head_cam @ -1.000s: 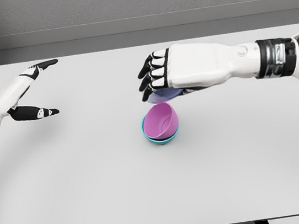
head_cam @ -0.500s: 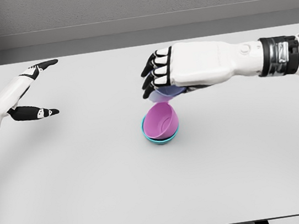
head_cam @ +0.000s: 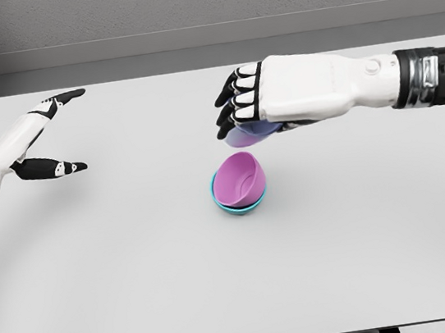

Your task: Stacking bowl and cup with both arms

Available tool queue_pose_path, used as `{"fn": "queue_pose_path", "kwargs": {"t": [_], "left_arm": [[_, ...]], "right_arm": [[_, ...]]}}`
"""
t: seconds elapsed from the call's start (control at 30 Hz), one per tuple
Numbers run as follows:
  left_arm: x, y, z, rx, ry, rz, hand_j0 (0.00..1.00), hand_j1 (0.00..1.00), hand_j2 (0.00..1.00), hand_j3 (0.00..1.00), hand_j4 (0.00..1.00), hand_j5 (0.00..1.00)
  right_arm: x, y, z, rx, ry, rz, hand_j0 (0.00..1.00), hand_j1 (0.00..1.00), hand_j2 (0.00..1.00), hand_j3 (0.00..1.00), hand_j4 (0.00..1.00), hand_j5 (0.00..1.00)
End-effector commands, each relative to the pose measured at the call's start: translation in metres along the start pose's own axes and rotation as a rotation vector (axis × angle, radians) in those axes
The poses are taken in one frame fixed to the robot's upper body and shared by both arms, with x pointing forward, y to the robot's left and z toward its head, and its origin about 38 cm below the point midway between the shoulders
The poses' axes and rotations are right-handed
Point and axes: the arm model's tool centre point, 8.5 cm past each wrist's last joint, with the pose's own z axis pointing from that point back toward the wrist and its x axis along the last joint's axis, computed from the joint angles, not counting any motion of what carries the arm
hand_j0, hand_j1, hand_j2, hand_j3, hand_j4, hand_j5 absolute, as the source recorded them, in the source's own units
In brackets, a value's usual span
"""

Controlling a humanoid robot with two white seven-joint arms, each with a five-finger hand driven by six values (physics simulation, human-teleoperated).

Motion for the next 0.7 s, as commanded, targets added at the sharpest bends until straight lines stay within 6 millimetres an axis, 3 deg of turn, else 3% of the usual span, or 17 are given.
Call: {"fn": "queue_pose_path", "kwargs": {"t": [0.0,0.67], "left_arm": [[-0.0009,0.0005,0.0006,0.005,0.002,0.008,1.00,1.00,1.00,1.00,1.00,1.00],[-0.0035,-0.0005,0.0013,0.005,0.010,0.013,1.00,1.00,1.00,1.00,1.00,1.00]], "right_arm": [[-0.0001,-0.0007,0.0000,-0.004,0.001,-0.004,0.73,0.73,0.73,0.73,0.73,0.73],[0.0022,0.0014,-0.0050,-0.004,-0.013,-0.008,0.77,0.77,0.77,0.77,0.77,0.77]]}}
